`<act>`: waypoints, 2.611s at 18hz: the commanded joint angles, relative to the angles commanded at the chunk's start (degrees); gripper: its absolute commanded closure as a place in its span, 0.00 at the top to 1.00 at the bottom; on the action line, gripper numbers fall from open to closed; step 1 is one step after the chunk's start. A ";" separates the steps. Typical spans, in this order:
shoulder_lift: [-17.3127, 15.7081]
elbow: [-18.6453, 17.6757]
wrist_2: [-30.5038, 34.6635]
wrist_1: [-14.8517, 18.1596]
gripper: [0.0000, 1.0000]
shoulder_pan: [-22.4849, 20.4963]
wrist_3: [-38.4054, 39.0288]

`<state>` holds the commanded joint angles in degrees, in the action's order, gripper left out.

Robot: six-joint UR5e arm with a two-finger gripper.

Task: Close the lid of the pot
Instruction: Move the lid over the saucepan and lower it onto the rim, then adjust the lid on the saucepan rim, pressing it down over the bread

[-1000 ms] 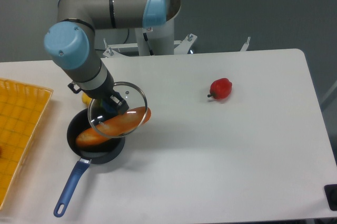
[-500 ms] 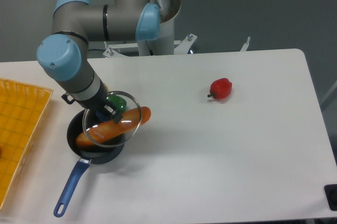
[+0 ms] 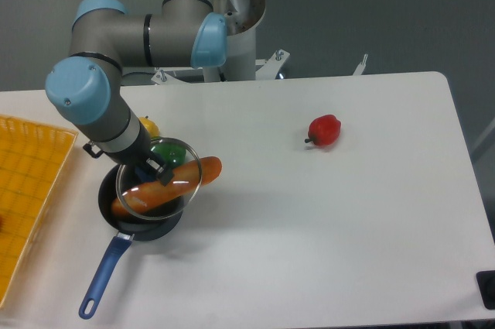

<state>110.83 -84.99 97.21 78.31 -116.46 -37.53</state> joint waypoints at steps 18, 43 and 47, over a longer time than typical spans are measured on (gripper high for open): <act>2.81 0.00 0.18 -2.46 0.55 2.20 2.11; 4.39 0.26 3.78 -2.37 0.57 5.19 3.07; 5.01 0.18 3.78 -2.37 0.57 5.27 3.87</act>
<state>115.84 -84.81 100.99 75.94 -111.18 -33.66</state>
